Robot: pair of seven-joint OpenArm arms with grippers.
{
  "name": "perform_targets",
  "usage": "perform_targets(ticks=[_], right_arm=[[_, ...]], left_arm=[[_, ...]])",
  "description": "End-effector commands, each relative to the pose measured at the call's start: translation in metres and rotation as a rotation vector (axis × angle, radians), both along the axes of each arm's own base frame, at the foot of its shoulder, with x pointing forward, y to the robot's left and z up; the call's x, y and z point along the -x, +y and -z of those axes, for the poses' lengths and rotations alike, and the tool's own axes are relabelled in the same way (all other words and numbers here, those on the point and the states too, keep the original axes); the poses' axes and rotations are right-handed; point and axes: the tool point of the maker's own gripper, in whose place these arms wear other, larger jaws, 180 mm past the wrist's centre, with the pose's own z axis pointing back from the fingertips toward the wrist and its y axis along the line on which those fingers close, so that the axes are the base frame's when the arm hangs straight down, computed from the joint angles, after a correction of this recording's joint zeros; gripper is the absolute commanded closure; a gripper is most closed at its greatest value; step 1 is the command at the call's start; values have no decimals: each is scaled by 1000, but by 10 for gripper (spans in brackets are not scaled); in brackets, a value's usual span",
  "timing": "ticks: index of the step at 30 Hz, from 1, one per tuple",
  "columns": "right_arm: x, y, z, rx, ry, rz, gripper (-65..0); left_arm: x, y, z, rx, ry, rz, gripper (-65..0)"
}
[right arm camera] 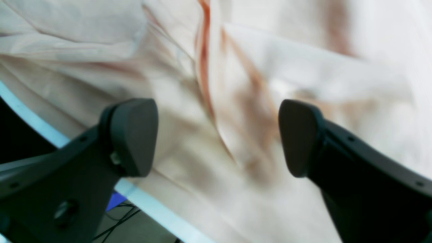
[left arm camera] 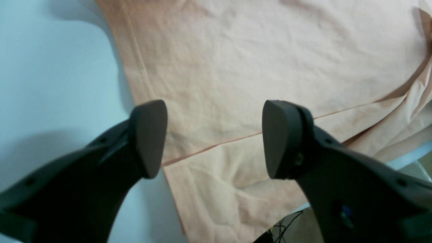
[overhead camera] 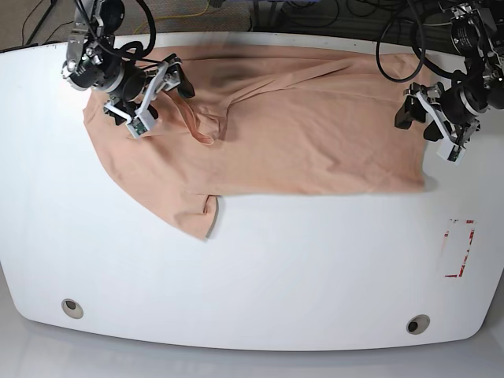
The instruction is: Layout the t-shirt on the table in an organized manner, then fold the t-shirt properly
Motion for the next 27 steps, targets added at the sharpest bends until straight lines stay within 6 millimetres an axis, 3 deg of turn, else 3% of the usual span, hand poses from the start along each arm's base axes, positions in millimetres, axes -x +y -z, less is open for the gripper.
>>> perform_targets(ticks=[1, 4, 12, 21, 27], right_arm=[[-6, -4, -4, 22, -32, 10, -537], [-7, -4, -1, 44, -32, 22, -509], [-9, -5, 11, 39, -33, 46, -331], [-10, -8, 25, 12, -15, 73, -268], [-11, -7, 23, 6, -22, 73, -119]], left_arm=[[-7, 2, -11, -2, -44, 4, -403], [-7, 1, -11, 0, -44, 5, -403], [-7, 2, -12, -1, -45, 3, -403], [-7, 3, -12, -4, -45, 4, -403], [-7, 3, -12, -4, -45, 4, -403]])
